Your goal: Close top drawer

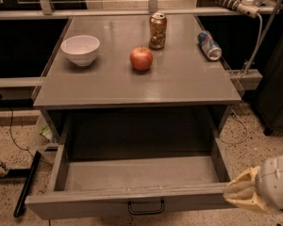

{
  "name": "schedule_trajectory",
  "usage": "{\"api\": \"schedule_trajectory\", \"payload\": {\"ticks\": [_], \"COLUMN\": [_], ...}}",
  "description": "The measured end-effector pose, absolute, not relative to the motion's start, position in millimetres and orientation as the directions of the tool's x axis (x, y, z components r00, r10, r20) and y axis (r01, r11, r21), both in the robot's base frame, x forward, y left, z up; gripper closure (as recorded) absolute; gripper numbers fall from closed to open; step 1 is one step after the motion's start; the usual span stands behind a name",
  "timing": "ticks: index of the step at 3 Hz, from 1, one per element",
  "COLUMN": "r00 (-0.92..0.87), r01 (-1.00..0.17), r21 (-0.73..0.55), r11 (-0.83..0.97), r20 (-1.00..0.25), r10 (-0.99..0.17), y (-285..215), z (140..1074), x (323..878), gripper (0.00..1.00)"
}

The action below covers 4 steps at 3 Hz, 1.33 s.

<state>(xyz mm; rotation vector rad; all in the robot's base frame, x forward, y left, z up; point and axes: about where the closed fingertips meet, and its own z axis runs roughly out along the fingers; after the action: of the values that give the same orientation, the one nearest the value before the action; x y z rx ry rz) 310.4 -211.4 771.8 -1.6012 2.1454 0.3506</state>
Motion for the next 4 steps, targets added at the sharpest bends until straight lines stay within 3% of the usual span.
{"api": "schedule_trajectory", "payload": {"ticks": [2, 3, 4], "r00": [-0.272, -0.25, -0.25], "r01": [-0.933, -0.934, -0.934], "r21": [0.001, -0.015, -0.016], "r11": [0.361, 0.356, 0.358], "r20": [-0.659, -0.685, -0.685], "r10": [-0.701, -0.684, -0.684], "y": [-205.3, -195.1, -195.4], "z": [672.4, 646.8, 644.1], "x": [315.5, 331.4, 332.8], "gripper": [1.0, 1.0, 0.82]}}
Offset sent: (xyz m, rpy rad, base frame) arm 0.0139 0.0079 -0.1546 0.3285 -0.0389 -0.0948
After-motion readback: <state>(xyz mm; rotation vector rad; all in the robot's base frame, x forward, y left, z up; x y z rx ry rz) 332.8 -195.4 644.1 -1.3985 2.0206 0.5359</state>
